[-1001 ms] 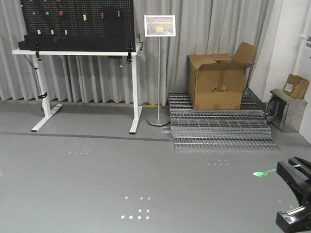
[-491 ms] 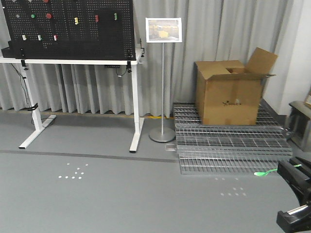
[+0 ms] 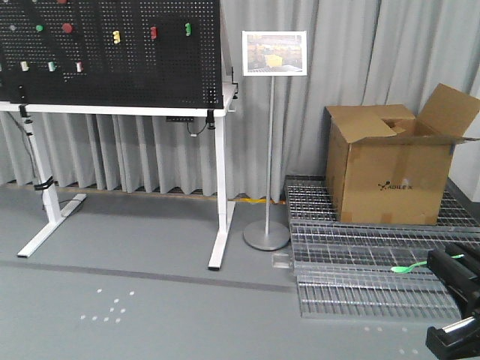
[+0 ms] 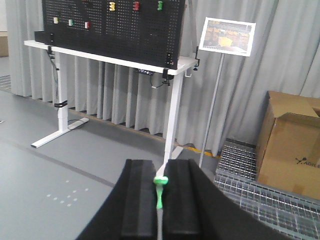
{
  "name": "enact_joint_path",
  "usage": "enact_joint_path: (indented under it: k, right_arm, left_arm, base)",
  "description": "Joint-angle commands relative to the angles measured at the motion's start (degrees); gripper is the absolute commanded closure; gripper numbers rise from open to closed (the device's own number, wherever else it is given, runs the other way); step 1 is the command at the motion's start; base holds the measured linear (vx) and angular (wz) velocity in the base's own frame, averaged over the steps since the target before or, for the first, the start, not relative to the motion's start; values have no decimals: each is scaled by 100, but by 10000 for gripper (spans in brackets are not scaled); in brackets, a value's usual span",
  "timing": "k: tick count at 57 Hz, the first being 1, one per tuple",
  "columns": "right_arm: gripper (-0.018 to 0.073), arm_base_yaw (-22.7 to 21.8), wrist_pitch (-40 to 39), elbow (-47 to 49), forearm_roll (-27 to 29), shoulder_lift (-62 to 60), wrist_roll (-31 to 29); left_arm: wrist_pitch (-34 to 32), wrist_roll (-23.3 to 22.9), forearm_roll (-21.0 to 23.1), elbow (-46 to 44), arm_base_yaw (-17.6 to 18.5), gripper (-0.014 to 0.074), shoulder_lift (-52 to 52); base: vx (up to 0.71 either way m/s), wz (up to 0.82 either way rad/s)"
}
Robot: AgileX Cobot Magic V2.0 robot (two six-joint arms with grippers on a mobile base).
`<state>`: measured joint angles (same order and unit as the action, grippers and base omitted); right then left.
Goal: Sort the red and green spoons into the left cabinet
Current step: 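Drive the base across the room toward the white cabinet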
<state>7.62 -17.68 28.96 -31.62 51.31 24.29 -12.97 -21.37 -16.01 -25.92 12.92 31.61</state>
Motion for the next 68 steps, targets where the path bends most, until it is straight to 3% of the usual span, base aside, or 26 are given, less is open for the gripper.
enact_joint_path:
  k: [1,33,68]
  right_arm:
    - [538,-12,-424,155,33,-51,-8]
    - [538,-12,-424,155,33,-51,-8]
    - [538,-12,-424,155,33,-51,-8]
  left_arm:
    - [-415,9,63,-168,25,603,9]
    - [-415,9,63,-168,25,603,9]
    - [-415,9,63,-168,25,603,9]
  base:
    - [57,-6]
    - [54,-18]
    - [46,-46]
